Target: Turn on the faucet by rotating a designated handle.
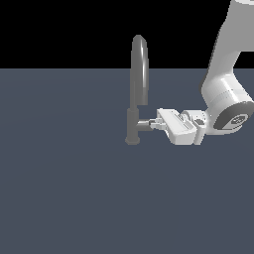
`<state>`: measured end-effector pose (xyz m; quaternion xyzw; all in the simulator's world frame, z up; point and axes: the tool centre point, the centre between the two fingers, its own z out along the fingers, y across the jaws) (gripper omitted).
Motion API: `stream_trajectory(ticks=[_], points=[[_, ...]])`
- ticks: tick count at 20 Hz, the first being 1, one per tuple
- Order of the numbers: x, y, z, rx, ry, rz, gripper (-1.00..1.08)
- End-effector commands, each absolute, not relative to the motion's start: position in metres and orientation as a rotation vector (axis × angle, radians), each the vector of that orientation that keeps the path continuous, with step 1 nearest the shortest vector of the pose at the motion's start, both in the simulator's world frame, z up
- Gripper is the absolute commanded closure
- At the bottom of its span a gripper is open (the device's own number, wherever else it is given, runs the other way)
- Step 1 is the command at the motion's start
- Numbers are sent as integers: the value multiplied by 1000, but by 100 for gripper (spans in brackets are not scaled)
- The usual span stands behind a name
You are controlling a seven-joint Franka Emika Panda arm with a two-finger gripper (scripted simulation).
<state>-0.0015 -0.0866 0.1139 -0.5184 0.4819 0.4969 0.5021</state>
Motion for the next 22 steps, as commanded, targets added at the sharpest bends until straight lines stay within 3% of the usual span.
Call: stream_trajectory(ticks=[1,5,6,18,19,20,22], points=[[-9,-87,88,-1237,1186,1217,108],[-13,-87,69,-1230,1195,1225,108],[-3,-87,93,-1250,1164,1204,108],[2,-87,42,-1230,1193,1225,108],[2,-87,42,-1230,1193,1225,108],[13,-90,78,-1259,1144,1195,108],[15,-90,71,-1255,1150,1199,108]])
